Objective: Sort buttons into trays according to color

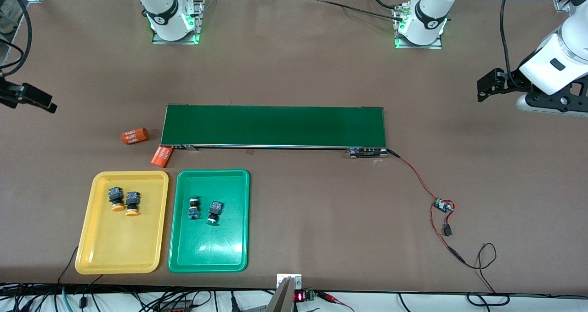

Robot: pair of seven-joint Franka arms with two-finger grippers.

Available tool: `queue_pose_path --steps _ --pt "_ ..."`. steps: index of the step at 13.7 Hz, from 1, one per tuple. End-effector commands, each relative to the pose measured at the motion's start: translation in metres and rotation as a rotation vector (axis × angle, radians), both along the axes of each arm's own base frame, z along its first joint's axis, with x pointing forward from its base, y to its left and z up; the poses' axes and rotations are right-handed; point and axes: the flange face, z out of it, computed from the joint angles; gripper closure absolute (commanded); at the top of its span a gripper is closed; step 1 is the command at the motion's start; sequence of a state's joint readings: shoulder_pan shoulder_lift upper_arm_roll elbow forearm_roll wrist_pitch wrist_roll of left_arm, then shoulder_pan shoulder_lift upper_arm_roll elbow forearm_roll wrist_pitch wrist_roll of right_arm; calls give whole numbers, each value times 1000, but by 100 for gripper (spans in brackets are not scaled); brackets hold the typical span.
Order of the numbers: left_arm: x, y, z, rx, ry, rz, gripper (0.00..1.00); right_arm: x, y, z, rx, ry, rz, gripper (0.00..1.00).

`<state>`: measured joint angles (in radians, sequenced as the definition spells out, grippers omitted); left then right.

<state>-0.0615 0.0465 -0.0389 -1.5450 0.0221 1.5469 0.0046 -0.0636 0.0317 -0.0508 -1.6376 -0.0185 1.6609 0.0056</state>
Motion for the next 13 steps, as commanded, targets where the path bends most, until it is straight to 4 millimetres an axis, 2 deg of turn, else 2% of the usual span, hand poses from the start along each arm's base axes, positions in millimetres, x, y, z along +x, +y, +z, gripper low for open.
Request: queue_pose_path --steps 1,5,8,13 --pt "-2 1 7 -7 2 -3 0 -27 1 -1 -5 36 33 0" --pt "-2 0 7 -7 2 -5 0 -23 10 9 -10 21 42 0" --pt "-2 1 7 -7 2 -5 0 -22 10 19 -12 3 54 0" --pt "-2 1 7 -7 2 -5 0 -23 11 25 -8 -2 46 0"
